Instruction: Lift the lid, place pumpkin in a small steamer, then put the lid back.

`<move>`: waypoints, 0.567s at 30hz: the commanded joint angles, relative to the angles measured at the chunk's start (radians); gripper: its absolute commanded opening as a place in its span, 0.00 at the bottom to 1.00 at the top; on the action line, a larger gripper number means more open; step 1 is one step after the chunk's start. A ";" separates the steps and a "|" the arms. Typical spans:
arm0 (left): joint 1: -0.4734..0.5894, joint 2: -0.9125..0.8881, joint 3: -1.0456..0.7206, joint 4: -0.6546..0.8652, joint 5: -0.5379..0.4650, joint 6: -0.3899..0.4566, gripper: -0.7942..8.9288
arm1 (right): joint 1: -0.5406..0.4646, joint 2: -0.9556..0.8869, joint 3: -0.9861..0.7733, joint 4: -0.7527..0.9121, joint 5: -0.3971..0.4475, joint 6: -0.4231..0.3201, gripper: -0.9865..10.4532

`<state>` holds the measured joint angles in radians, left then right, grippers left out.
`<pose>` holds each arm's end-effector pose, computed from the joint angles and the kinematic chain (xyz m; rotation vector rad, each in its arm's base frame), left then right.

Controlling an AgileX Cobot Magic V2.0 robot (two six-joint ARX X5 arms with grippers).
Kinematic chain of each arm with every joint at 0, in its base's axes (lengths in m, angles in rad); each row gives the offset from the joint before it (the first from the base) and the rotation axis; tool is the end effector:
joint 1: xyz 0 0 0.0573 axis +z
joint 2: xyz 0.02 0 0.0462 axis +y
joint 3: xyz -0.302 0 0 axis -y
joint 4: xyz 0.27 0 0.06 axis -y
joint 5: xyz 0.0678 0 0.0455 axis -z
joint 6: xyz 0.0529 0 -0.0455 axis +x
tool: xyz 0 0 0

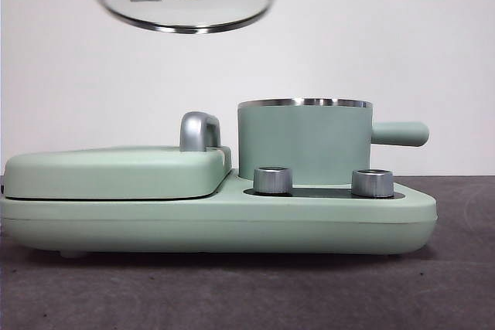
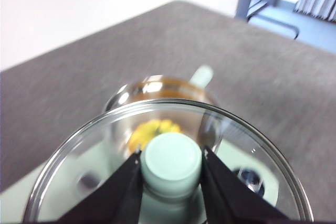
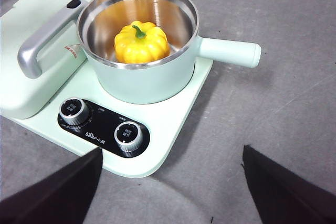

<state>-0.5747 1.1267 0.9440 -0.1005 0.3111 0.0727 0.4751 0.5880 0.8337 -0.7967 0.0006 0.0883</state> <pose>0.2263 -0.1659 0.3531 0.1059 0.2580 -0.8901 0.1057 0.0543 0.3317 -0.0465 0.5600 0.4378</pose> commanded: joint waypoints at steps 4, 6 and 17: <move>-0.050 0.122 0.023 0.225 -0.001 -0.040 0.09 | 0.005 0.005 0.005 0.006 0.001 0.018 0.44; -0.059 0.164 0.040 0.253 -0.007 -0.040 0.09 | 0.005 0.005 0.005 0.006 0.001 0.018 0.44; -0.068 0.405 0.218 0.258 -0.019 -0.031 0.09 | 0.005 0.005 0.005 0.003 0.001 0.036 0.44</move>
<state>-0.6353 1.5154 1.1267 0.1219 0.2905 0.0368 0.4751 0.5880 0.8341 -0.7975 0.0006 0.1112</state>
